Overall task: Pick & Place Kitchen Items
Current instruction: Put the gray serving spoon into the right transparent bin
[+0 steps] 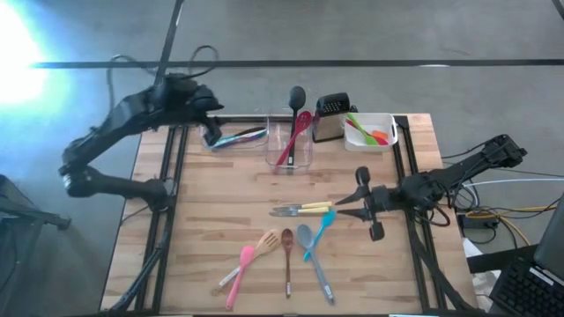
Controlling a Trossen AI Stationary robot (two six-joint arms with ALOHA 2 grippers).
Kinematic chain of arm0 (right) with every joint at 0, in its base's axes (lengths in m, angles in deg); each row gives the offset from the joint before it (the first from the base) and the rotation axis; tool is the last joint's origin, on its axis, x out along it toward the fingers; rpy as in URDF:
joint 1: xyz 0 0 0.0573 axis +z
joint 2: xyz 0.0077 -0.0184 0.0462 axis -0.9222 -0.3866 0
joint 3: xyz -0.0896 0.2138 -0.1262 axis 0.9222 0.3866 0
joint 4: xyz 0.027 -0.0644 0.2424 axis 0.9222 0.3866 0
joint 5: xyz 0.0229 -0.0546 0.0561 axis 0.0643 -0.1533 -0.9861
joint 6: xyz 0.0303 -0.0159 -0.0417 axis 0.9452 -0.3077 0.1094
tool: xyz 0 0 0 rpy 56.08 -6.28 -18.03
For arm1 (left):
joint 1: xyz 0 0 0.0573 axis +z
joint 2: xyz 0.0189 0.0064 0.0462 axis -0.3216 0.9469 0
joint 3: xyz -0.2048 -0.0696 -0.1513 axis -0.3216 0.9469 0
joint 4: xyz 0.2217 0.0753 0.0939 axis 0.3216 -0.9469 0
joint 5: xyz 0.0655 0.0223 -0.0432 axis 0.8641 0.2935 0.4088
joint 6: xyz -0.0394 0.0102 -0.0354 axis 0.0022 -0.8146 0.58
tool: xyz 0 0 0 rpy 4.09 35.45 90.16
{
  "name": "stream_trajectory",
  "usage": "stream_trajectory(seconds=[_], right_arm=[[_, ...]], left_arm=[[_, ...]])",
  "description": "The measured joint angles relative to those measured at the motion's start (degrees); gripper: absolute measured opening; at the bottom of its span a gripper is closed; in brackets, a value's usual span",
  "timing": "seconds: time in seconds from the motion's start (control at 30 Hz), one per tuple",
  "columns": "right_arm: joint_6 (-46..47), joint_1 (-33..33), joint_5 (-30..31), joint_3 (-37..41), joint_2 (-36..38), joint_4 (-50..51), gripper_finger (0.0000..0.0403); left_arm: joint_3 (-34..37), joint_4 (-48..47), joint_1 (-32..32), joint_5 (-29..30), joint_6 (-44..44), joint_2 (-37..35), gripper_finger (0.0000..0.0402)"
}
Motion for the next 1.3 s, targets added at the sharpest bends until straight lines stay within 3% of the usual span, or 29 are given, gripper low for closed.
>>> stream_trajectory(seconds=[0.23,0.53,0.67,0.9,1.03,1.17,1.3], right_arm=[[-7.18,-0.04,0.01,-0.18,0.02,-7.17,0.0067],[-5.43,-0.11,-0.01,-0.18,0.07,-7.18,0.0064],[-4.41,-0.11,-0.01,-0.18,0.07,-6.87,0.007],[-7.55,-0.11,0.02,-0.18,0.01,-7.03,0.0077],[-0.89,-0.13,2.89,-0.89,-0.38,-6.57,0.0069],[10.45,0.03,5.04,-7.16,-1.96,10.62,0.0061],[23.21,2.12,8.02,-13.52,-7.1,26.83,0.0053]], left_arm=[[5.71,12.19,-10.48,-0.02,7.36,-10.16,0.0222],[27.11,38.65,-27.76,1.69,10.87,-16.35,0.022],[35.55,47.19,-36.96,10.38,13.79,-16.34,0.0218],[44.78,58.9,-54.09,35.91,17.81,-12.56,0.0217],[48.8,65.16,-59.43,45.74,17.32,-8.51,0.0218],[51.66,68.77,-60.45,50.96,16.79,-5.35,0.0218],[53.51,70.31,-60.4,52.49,14.67,-4.48,0.0218]])
